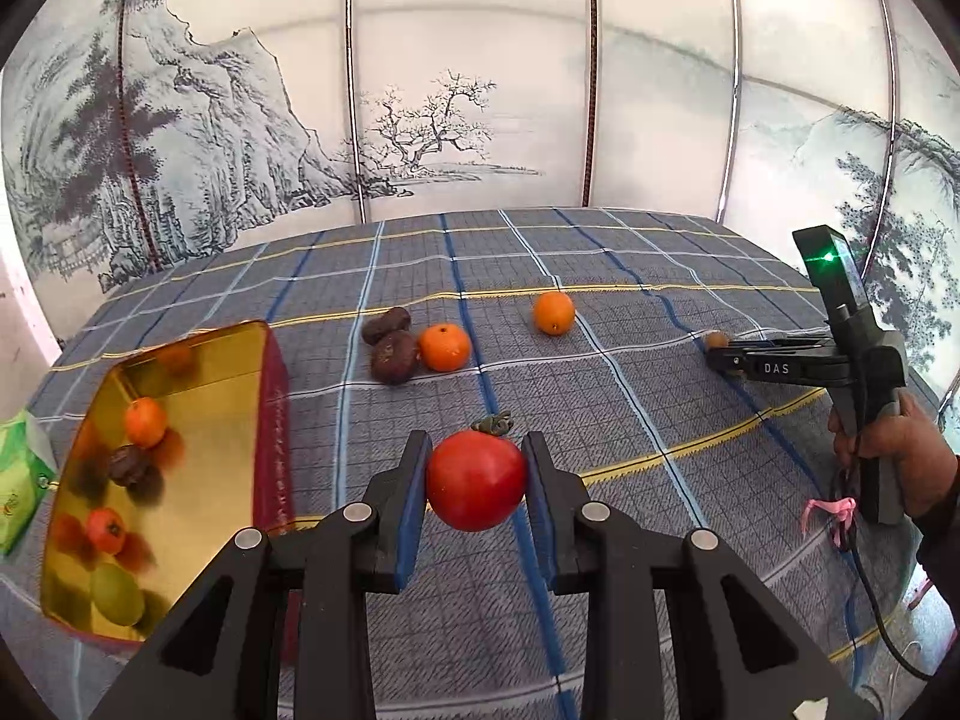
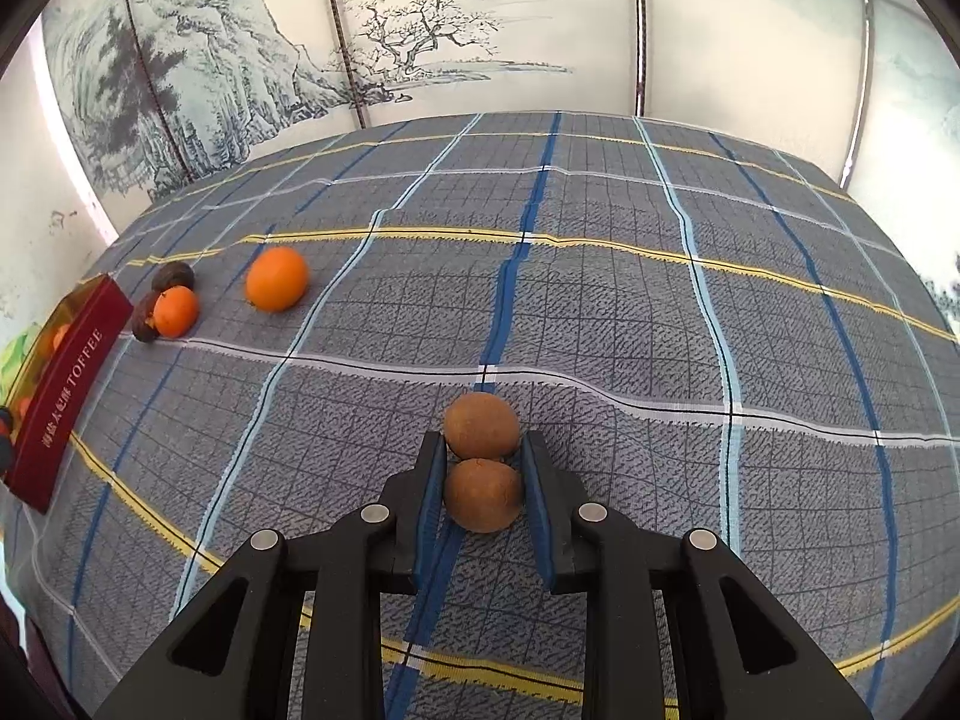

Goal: Organize fruits
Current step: 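Carry the red tomato into the tin and open the left gripper while the right holds the balls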

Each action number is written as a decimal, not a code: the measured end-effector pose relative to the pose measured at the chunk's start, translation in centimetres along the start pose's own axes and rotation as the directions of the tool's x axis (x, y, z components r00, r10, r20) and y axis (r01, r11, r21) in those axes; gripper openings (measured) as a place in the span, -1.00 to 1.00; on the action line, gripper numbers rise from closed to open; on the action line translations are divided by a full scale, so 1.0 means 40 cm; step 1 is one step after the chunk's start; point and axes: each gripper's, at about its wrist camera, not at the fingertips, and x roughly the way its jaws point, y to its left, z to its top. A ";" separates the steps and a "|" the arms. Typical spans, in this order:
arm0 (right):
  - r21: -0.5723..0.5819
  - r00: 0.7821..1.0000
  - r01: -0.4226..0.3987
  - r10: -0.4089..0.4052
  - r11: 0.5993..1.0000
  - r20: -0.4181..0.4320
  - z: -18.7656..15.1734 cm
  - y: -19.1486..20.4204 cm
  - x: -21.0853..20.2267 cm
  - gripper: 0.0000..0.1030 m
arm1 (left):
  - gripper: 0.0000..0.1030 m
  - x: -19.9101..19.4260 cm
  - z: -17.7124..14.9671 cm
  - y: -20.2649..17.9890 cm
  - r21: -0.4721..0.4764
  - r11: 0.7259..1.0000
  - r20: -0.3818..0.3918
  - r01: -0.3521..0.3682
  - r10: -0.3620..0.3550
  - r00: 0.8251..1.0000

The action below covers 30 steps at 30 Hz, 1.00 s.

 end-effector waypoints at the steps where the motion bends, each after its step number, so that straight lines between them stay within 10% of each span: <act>1: -0.002 1.000 0.002 -0.002 1.000 0.000 0.000 0.001 0.000 -0.49 | -0.48 -0.004 -0.002 0.002 0.000 1.000 0.000 -0.003 0.003 1.000; 30: -0.038 0.999 0.034 -0.034 0.999 -0.004 0.002 0.014 0.005 -0.45 | -0.48 0.007 -0.016 0.226 -0.117 0.979 -0.117 -0.169 0.155 0.981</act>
